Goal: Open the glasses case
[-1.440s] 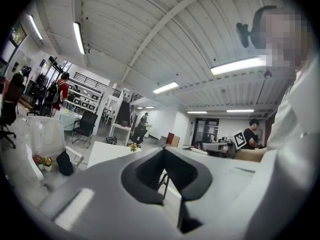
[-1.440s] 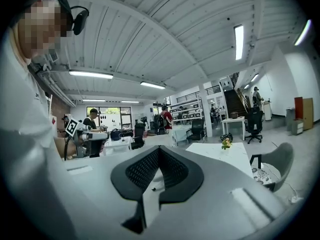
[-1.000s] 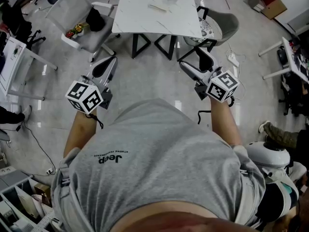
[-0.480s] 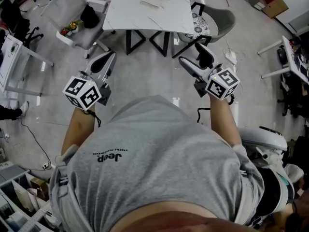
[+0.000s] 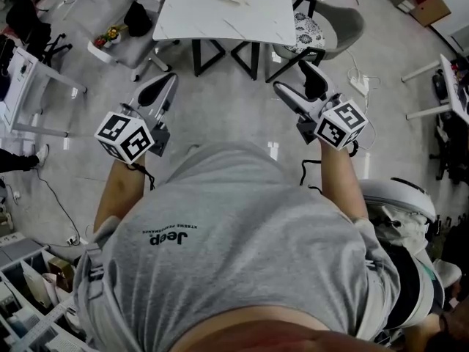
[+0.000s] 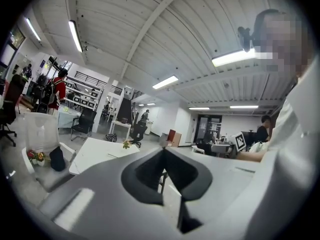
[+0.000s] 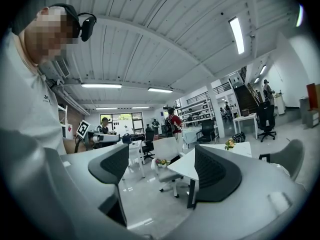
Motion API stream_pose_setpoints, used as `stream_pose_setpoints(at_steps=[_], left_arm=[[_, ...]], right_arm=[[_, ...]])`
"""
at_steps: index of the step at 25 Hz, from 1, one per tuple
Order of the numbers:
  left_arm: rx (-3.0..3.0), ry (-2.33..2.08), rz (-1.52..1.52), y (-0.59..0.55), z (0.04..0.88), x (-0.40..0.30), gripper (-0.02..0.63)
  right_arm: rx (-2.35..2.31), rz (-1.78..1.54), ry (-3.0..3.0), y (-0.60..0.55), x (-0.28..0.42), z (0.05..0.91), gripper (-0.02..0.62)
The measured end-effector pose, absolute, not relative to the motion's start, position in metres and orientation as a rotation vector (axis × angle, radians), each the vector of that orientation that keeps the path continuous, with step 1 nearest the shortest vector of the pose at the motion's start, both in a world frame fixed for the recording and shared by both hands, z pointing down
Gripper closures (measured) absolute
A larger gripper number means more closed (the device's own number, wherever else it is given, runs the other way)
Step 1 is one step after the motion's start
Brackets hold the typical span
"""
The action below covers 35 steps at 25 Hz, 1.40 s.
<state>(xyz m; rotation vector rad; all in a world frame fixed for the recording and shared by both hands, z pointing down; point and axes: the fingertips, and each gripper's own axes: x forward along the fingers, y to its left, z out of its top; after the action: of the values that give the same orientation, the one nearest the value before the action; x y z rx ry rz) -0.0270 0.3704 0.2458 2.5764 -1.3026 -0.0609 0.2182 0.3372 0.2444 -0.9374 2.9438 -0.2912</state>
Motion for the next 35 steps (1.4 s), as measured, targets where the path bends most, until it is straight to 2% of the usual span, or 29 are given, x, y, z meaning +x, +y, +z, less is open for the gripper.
stream_pose_setpoints(at_steps=[10, 20, 27, 35], left_arm=[[2.585, -1.235, -0.068, 0.285, 0.269, -0.065, 0.554], [2.683, -1.021, -0.076, 0.095, 0.257, -0.124, 0.554], [2.693, -0.941, -0.037, -0.018, 0.259, -0.17, 0.554], [2.658, -0.885, -0.014, -0.095, 0.277, -0.179, 0.554]], right_arm=[[-0.988, -0.305, 2.949, 0.267, 0.177, 0.261, 0.209], [-1.184, -0.211, 2.868, 0.114, 0.114, 0.227, 0.209], [-1.266, -0.266, 2.849, 0.01, 0.066, 0.233, 0.209], [-1.318, -0.34, 2.836, -0.065, 0.059, 0.245, 0.209]])
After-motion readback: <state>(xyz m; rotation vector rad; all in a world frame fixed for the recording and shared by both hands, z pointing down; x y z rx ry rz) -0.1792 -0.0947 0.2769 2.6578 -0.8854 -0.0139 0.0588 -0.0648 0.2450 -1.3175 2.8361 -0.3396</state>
